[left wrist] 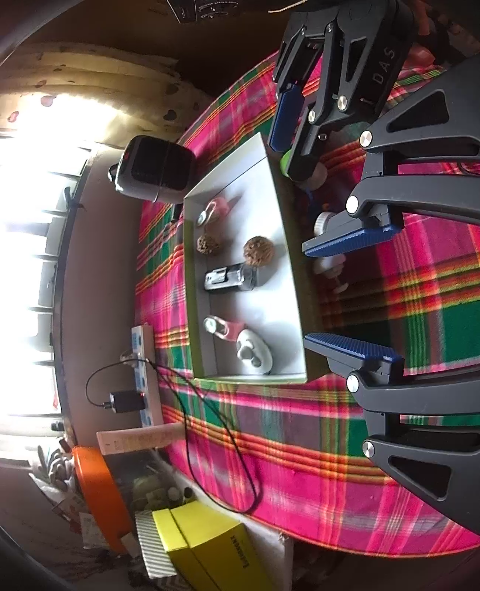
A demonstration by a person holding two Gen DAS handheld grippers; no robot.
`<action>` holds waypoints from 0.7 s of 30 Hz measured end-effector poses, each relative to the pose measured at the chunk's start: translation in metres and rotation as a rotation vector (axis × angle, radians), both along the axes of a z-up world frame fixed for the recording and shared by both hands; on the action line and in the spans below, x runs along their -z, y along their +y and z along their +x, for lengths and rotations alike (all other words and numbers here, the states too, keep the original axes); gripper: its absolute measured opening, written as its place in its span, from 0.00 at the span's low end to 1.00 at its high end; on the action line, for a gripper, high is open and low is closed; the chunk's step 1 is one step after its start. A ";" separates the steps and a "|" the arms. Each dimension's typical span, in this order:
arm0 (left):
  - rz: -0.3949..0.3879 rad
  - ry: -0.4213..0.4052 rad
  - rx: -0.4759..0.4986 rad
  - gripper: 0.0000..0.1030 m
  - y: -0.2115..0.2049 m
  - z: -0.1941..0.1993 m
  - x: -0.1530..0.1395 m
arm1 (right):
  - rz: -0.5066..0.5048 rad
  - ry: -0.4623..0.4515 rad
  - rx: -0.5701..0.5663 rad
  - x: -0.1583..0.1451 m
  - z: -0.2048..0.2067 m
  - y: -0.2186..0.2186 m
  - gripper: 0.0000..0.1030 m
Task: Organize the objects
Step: 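Withdraw both open tools from the box toward remaining loose items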
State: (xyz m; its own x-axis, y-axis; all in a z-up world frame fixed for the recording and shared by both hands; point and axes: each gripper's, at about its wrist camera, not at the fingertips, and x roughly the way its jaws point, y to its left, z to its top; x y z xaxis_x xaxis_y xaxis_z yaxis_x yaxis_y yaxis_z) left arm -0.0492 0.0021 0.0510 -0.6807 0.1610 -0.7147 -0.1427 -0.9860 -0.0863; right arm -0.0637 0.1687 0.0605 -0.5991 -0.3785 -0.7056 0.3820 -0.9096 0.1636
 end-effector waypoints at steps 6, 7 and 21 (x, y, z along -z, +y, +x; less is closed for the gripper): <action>0.027 -0.026 0.008 0.43 0.000 0.005 0.008 | -0.009 0.005 0.022 0.000 0.007 0.013 0.41; 0.032 -0.030 0.010 0.43 0.000 0.006 0.010 | -0.011 0.006 0.023 0.000 0.008 0.015 0.41; 0.064 -0.082 0.043 0.45 0.009 0.006 0.026 | -0.007 -0.033 0.060 0.019 0.012 0.038 0.41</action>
